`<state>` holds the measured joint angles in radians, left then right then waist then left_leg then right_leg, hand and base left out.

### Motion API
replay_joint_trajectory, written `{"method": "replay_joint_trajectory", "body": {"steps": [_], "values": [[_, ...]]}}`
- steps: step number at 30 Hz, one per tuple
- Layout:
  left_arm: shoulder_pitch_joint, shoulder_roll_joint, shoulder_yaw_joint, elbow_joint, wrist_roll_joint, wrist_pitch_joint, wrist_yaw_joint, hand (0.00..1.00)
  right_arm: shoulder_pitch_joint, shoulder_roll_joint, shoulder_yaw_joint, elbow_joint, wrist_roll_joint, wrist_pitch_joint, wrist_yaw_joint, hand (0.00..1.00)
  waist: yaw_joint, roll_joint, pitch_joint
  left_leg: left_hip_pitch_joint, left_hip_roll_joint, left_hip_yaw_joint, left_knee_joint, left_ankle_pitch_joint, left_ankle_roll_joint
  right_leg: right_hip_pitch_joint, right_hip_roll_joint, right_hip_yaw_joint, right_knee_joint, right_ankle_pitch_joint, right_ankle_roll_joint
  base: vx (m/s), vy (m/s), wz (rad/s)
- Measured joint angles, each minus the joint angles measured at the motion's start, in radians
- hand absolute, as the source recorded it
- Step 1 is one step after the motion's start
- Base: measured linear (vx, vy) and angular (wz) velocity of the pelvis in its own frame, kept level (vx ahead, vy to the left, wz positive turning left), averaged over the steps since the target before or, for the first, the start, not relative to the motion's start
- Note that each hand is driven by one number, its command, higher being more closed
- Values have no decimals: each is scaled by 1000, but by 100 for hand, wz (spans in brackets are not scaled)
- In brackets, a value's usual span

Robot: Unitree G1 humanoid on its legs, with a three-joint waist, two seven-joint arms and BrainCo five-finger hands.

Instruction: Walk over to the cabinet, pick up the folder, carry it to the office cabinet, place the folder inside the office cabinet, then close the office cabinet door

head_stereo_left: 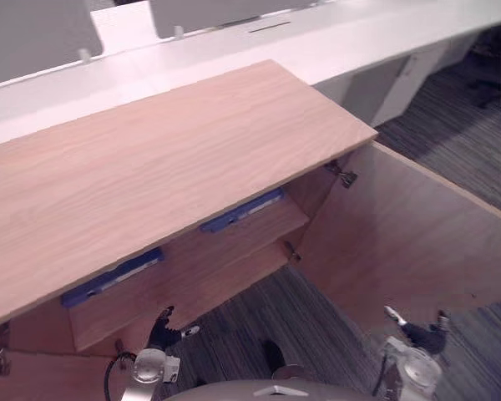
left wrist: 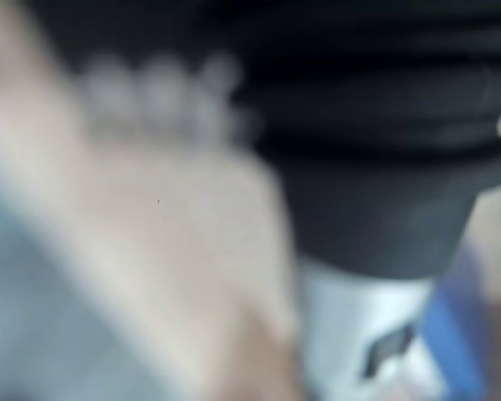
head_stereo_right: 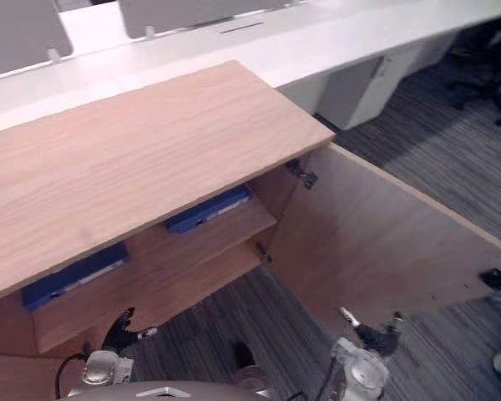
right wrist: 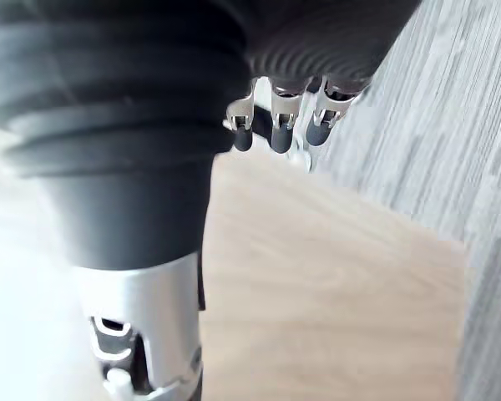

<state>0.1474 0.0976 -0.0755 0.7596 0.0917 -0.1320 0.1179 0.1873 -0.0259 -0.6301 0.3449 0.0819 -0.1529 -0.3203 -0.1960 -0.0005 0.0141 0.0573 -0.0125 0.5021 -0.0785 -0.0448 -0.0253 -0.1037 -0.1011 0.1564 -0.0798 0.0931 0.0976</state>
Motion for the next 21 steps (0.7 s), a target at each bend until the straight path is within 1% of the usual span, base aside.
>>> {"method": "replay_joint_trajectory", "body": {"steps": [1,3,5,6,7,8,11,12,13,14,15,16,17,18,20,21], "values": [[-2,0,-6,0,0,0,0,0,2,2,-34,-22,17,-2,-19,0,-13,4,0,4,0,6,0,-2,1,0,1,5,0,1,-1,3,-52,-27],[-6,-1,-7,0,0,0,-1,0,-8,2,-90,-36,50,-8,-36,0,-25,7,-1,15,1,23,3,-12,-1,2,5,24,0,1,-1,0,-57,-29],[-7,-2,-7,1,0,0,-2,0,-16,1,-132,-69,79,-24,-51,0,-34,13,3,12,7,38,47,-43,-3,6,4,43,0,1,0,-7,-52,-37],[-11,-4,-7,1,0,0,-3,0,-27,-1,-160,-95,93,-32,-64,0,-40,23,6,12,11,57,68,-65,-7,4,5,64,1,2,1,-16,-46,-49],[-11,-7,-7,1,0,0,-6,0,-45,-8,-182,-101,110,-50,-73,0,-46,35,9,12,11,77,82,-83,-13,-4,7,84,6,2,2,-17,-41,-50],[-12,-9,-7,1,0,0,-11,0,-57,-12,-193,-101,117,-53,-76,0,-50,42,12,12,11,81,88,-88,-12,-5,7,92,7,3,3,-16,-38,-42],[-18,-28,-20,2,0,-1,-21,0,-97,-37,-236,-100,159,-68,-84,0,-73,73,26,11,13,108,115,-115,-10,-15,8,115,17,4,5,-4,-47,-32],[-19,-32,-29,4,0,-3,-24,0,-109,-52,-247,-98,175,-68,-84,0,-85,84,31,9,14,113,125,-122,-4,-22,10,117,24,4,5,5,-43,-31],[-21,-34,-33,10,1,-7,-30,0,-123,-74,-247,-94,198,-68,-81,0,-89,97,31,5,16,128,137,-130,1,-33,13,129,30,5,6,1,-35,-38],[-22,-34,-36,12,1,-9,-34,0,-129,-87,-247,-94,206,-68,-77,0,-89,103,31,3,17,132,142,-135,3,-37,13,139,29,7,9,5,-48,-39],[-25,-38,-42,22,1,-10,-38,0,-141,-116,-247,-92,225,-69,-70,0,-93,115,37,-2,18,132,156,-146,8,-39,13,143,29,8,10,2,-50,-22],[-28,-39,-47,29,1,-11,-39,0,-146,-134,-247,-90,239,-70,-66,0,-98,120,41,-4,19,132,166,-152,10,-39,12,144,29,9,12,-6,-59,-18],[-35,-39,-54,40,1,-13,-41,0,-164,-174,-243,-80,260,-70,-50,0,-109,128,46,-4,18,133,171,-158,12,-40,12,150,29,9,13,-12,-37,-11],[-35,-38,-56,40,1,-16,-43,0,-171,-191,-238,-72,271,-72,-44,0,-111,130,47,-4,17,133,172,-159,12,-40,12,153,29,10,13,-14,-45,-14],[-35,-36,-72,40,2,-26,-56,0,-207,-263,-230,-33,287,-80,-16,0,-115,134,63,-4,19,134,192,-171,8,-38,10,158,23,10,14,-17,-50,-16],[-34,-34,-78,40,2,-27,-60,0,-215,-283,-224,-26,288,-82,-14,0,-115,137,69,-4,20,133,199,-175,8,-38,10,158,22,10,13,-23,-57,-15]]}}
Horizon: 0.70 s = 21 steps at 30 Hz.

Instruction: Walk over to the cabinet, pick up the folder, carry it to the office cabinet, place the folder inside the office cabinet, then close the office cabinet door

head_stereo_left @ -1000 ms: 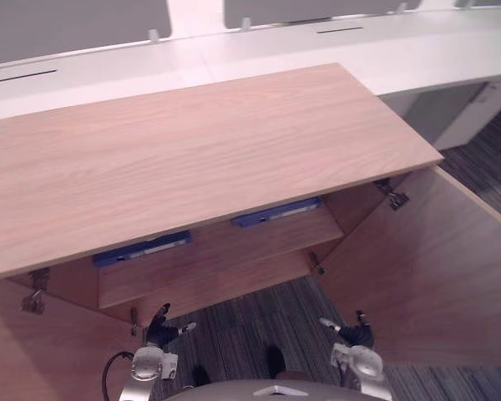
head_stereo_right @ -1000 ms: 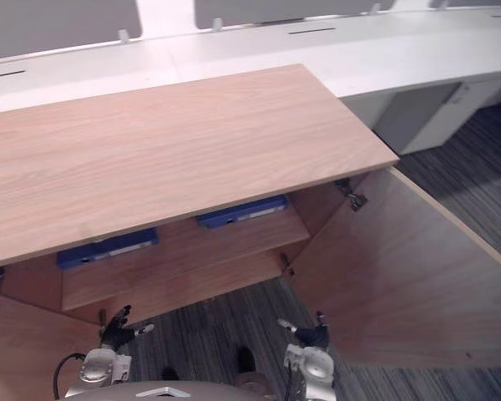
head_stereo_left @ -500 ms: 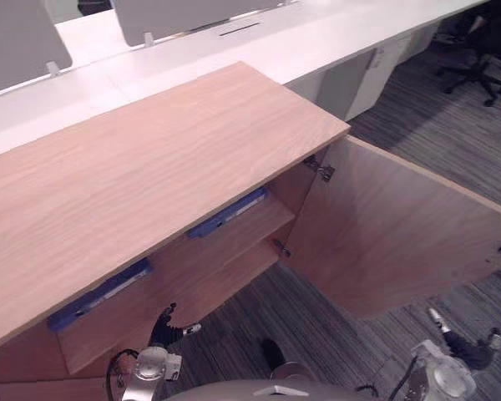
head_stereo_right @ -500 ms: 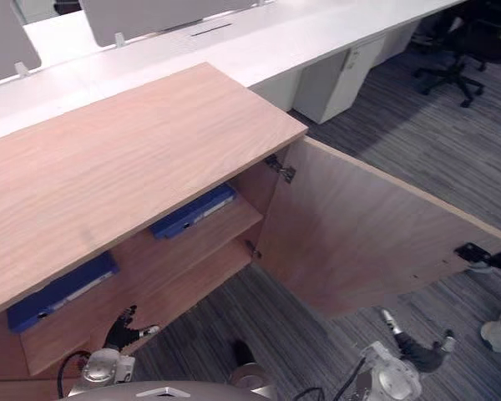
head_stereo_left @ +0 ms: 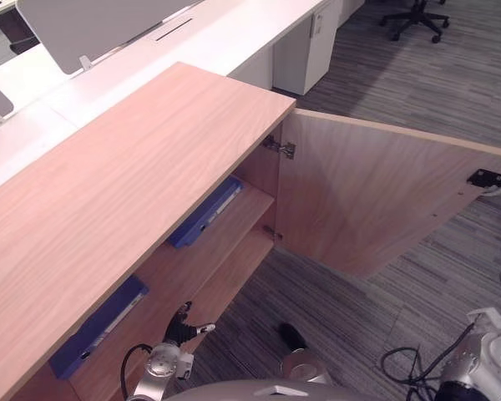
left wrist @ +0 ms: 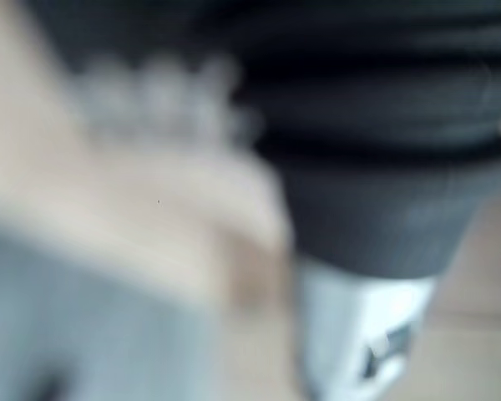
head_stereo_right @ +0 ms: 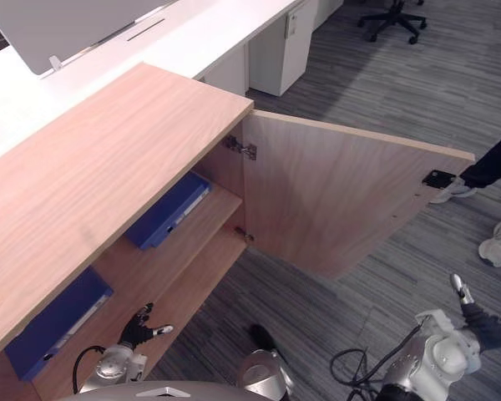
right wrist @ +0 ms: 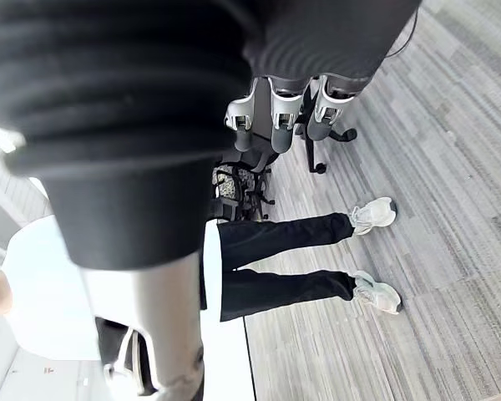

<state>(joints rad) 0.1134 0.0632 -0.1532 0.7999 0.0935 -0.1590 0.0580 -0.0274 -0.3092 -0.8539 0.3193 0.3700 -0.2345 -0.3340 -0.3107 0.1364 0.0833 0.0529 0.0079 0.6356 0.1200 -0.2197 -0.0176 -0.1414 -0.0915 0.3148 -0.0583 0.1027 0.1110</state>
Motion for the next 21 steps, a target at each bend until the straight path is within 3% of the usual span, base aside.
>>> {"method": "replay_joint_trajectory", "body": {"steps": [3,10,21], "values": [[8,5,-21,5,1,-1,-3,0,-21,-119,66,30,18,-2,41,0,-6,17,16,-5,-2,-1,2,-2,1,0,-5,-4,-17,-4,-6,-15,-40,-3],[25,18,-47,10,8,-7,-9,0,-77,-289,150,161,18,4,114,0,-11,27,21,-15,4,-39,4,-2,1,9,-7,-58,-26,0,1,18,-51,13],[35,15,-48,17,8,-23,-8,0,-214,-453,336,293,16,27,155,0,1,75,53,-16,-1,-79,1,-2,3,15,-14,-113,-24,3,4,-6,-25,3]]}}
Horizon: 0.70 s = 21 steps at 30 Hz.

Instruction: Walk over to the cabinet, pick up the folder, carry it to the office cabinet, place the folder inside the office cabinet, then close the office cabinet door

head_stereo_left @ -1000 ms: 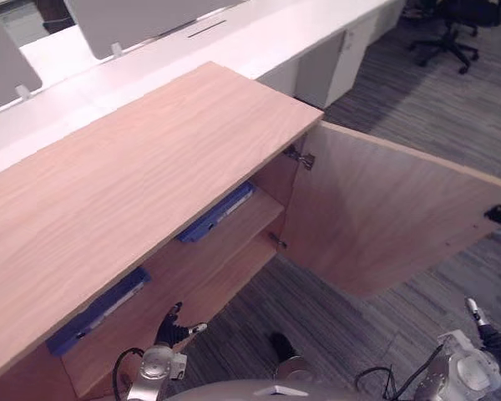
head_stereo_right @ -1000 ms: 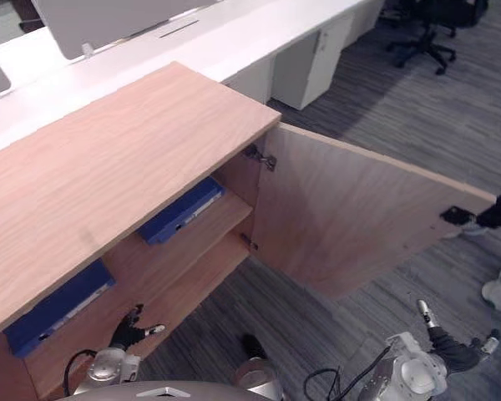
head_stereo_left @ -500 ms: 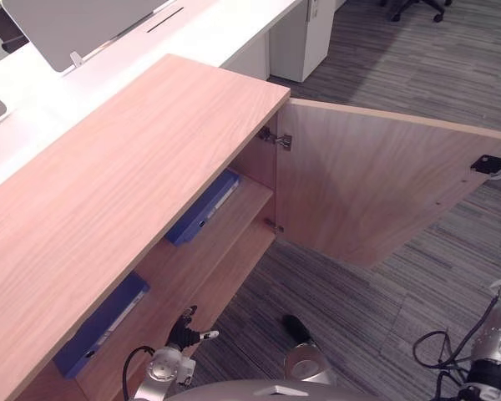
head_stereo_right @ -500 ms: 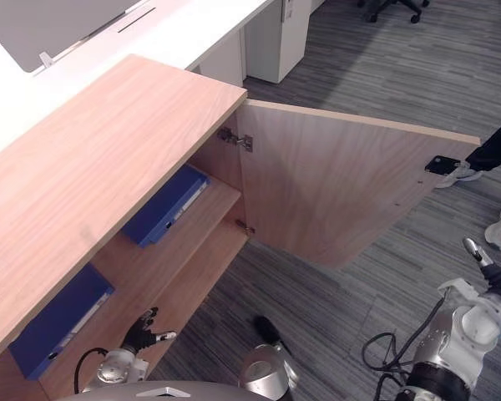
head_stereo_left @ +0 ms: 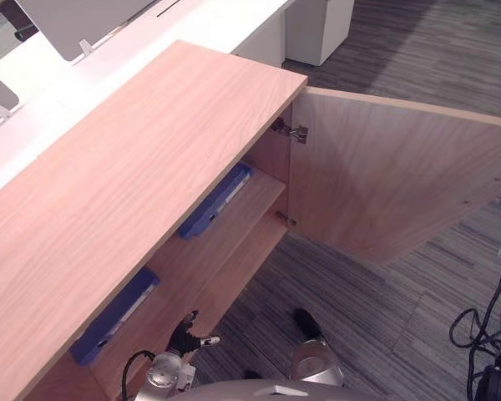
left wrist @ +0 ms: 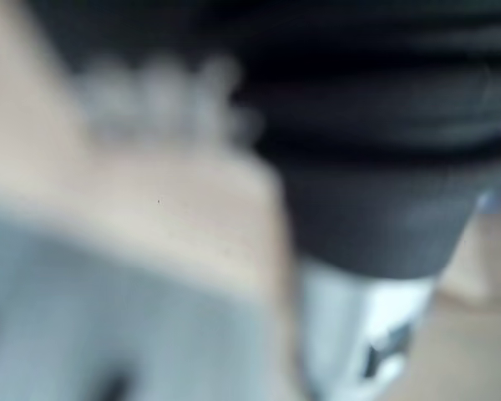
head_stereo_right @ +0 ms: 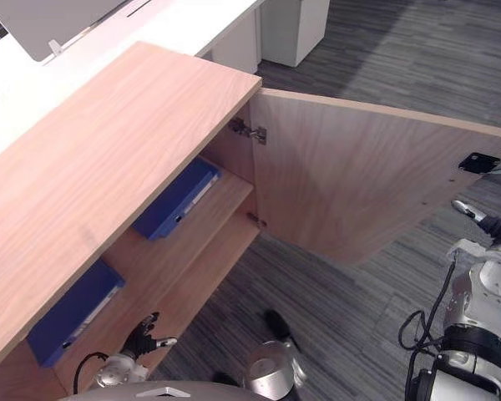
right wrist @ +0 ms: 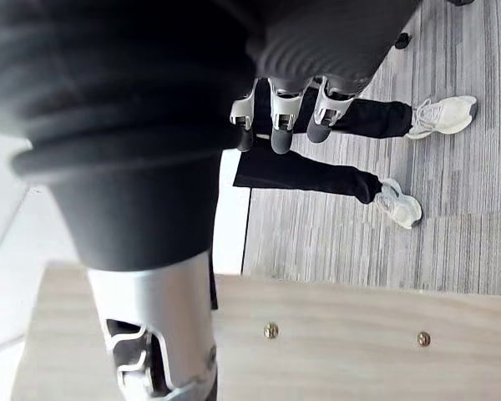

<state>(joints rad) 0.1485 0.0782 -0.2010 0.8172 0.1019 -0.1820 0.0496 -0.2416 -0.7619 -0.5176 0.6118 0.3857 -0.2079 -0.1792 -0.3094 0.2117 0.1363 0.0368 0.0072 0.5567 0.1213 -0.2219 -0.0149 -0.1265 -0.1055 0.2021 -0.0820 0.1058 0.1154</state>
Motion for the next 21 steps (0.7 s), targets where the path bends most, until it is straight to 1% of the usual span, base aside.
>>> {"method": "replay_joint_trajectory", "body": {"steps": [2,4,8,11,13,15,21], "values": [[1,-2,-2,0,0,-1,0,0,-17,-7,12,0,0,0,2,0,7,0,0,-1,1,-6,0,1,1,1,0,-6,-5,0,0,-48,-49,7],[5,-2,-10,0,0,-1,0,0,-41,-29,44,0,0,0,2,0,8,0,0,-5,1,-12,0,3,3,1,-2,-17,-5,-1,1,-47,-58,11],[5,-4,-19,-1,0,-4,0,0,-91,-51,47,3,2,0,1,0,11,1,0,-13,-2,-28,-1,6,6,0,-8,-43,-5,2,4,-25,-38,11],[6,-5,-21,-4,0,-10,-1,0,-135,-97,86,41,6,-1,0,0,21,2,0,-19,-5,-34,-2,7,8,-4,-12,-65,-1,7,11,-17,-22,5],[8,-6,-29,-15,0,-15,-1,0,-164,-119,90,47,10,-1,-4,0,28,10,10,-20,-9,-35,-3,7,8,-7,-15,-81,1,14,12,-31,-23,-6],[7,-8,-38,-21,0,-16,-2,0,-173,-133,106,47,10,-1,-5,0,29,14,19,-21,-15,-37,-4,8,10,-10,-20,-80,1,17,16,-53,-21,-8],[7,-18,-42,-21,1,-16,-10,0,-165,-135,129,29,11,-1,-4,0,30,12,22,-22,-27,-38,-8,14,20,-15,-30,-81,-4,23,20,-63,-28,-1]]}}
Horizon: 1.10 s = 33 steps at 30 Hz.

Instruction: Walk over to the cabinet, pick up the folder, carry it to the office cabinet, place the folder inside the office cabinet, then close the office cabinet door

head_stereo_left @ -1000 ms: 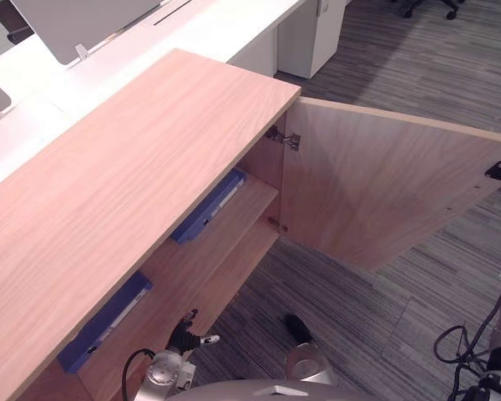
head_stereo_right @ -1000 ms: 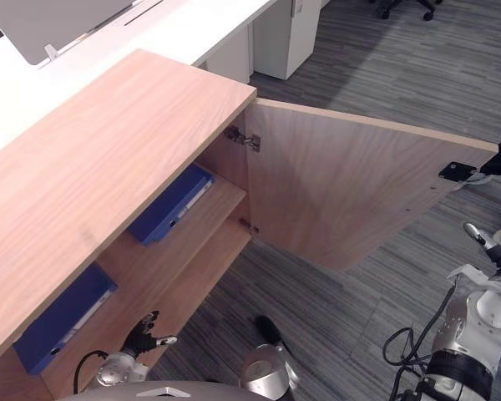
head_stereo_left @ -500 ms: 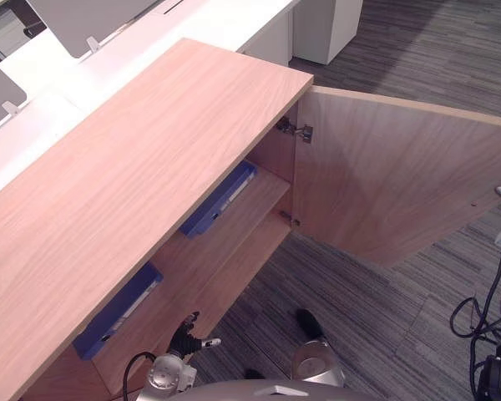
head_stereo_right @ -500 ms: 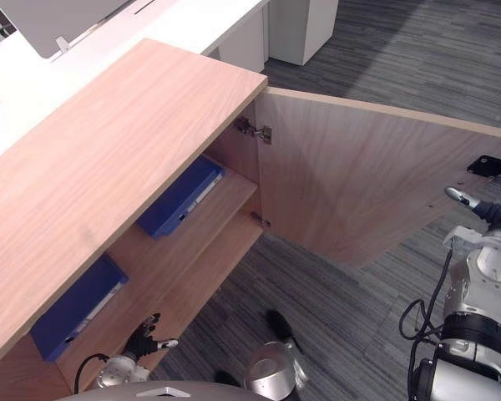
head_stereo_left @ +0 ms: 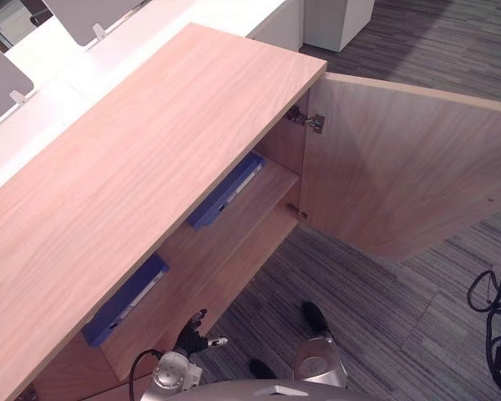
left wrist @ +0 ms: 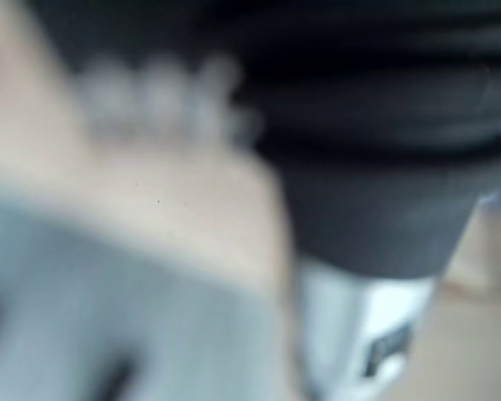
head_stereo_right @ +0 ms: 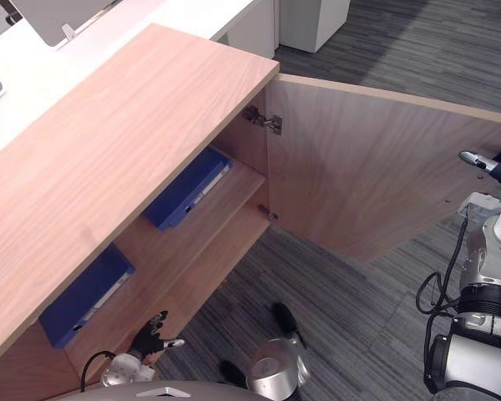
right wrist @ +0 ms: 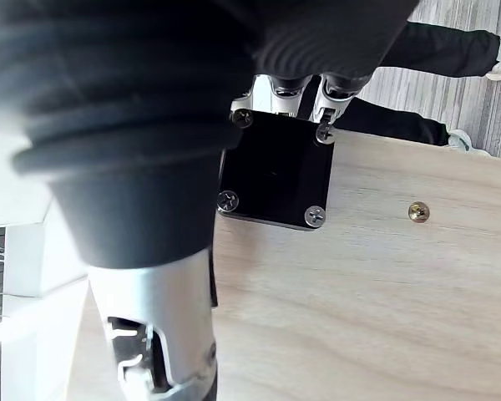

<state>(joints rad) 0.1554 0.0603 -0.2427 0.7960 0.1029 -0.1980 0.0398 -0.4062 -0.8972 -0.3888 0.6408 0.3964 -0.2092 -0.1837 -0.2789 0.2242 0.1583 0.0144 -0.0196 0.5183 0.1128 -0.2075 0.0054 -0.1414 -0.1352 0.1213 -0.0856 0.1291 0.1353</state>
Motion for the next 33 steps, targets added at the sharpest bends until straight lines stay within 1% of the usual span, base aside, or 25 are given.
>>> {"method": "replay_joint_trajectory", "body": {"steps": [2,6,8,9,11,13,14,16,17,19,20,22,26,28,31,33], "values": [[0,-3,0,0,11,0,0,0,22,9,-1,-30,0,-1,0,0,1,-3,2,1,-1,0,-2,3,3,0,0,-1,-2,0,-1,-73,-46,-1],[-1,-2,2,0,22,0,0,0,102,73,-35,-144,1,-6,-1,0,-9,-12,7,6,-2,-7,-22,20,2,-1,0,-16,-2,-1,-2,-47,-66,4],[-5,0,6,0,35,0,0,0,163,141,-71,-215,8,-9,-2,0,-10,-27,4,6,1,-13,-28,27,0,0,5,-23,-2,2,1,-33,-82,6],[-5,1,8,0,38,0,0,0,175,158,-77,-232,10,-9,-3,0,-11,-32,3,6,3,-13,-28,28,-1,0,6,-23,-1,2,0,-29,-79,-1],[-7,6,10,0,40,0,0,0,221,212,-92,-281,11,-9,-3,0,-11,-51,-3,7,9,-14,-28,30,-5,0,12,-23,0,4,-2,-28,-73,-3],[-7,18,23,0,58,2,0,0,296,299,-97,-355,12,-11,-4,0,-13,-82,-16,9,15,-14,-29,33,-8,0,20,-22,0,7,-5,-39,-82,-5],[-7,21,30,0,58,2,0,0,313,323,-97,-373,11,-14,-4,0,-14,-90,-20,9,16,-14,-29,34,-9,0,21,-22,0,8,-6,-65,-94,-5],[-12,25,55,1,59,3,2,0,383,420,-97,-453,12,-27,-5,0,-15,-112,-35,11,18,-14,-29,37,-10,0,24,-20,-2,10,-10,-80,-84,-4],[-15,27,55,2,60,4,3,0,402,446,-97,-476,12,-30,-5,0,-15,-117,-38,11,18,-14,-29,38,-10,0,24,-20,-2,11,-11,-61,-50,-2],[-20,32,68,5,70,8,7,0,475,555,-94,-569,6,-42,-5,0,-15,-132,-50,12,18,-14,-29,42,-9,0,25,-20,-2,13,-14,-82,-61,-2],[-21,32,73,9,76,10,10,0,495,581,-92,-589,3,-46,-5,0,-14,-136,-53,12,18,-14,-29,43,-10,0,25,-20,-2,13,-15,-97,-73,-1],[-25,33,90,23,79,23,20,0,569,677,-78,-671,-15,-53,-5,0,-10,-151,-67,12,19,-14,-29,45,-10,0,26,-20,-2,13,-23,-74,-61,-1],[-27,35,95,57,79,39,24,0,691,780,-16,-760,-57,-73,-15,0,-4,-169,-94,12,23,-14,-28,46,-11,0,30,-19,-2,16,-29,-63,-61,-2],[-28,36,95,73,81,41,35,0,739,812,11,-792,-77,-75,-15,0,-3,-177,-100,12,25,-14,-28,46,-12,1,32,-19,-2,16,-33,-49,-53,-1],[-38,36,95,99,101,49,46,0,849,861,89,-850,-88,-88,-15,0,0,-195,-113,14,33,-14,-28,47,-15,5,37,-19,-1,17,-40,-53,-64,-1],[-45,36,95,119,106,53,53,0,908,879,139,-876,-89,-93,-14,0,1,-203,-115,24,36,-14,-28,47,-17,15,41,-19,1,17,-46,-51,-69,-1]]}}
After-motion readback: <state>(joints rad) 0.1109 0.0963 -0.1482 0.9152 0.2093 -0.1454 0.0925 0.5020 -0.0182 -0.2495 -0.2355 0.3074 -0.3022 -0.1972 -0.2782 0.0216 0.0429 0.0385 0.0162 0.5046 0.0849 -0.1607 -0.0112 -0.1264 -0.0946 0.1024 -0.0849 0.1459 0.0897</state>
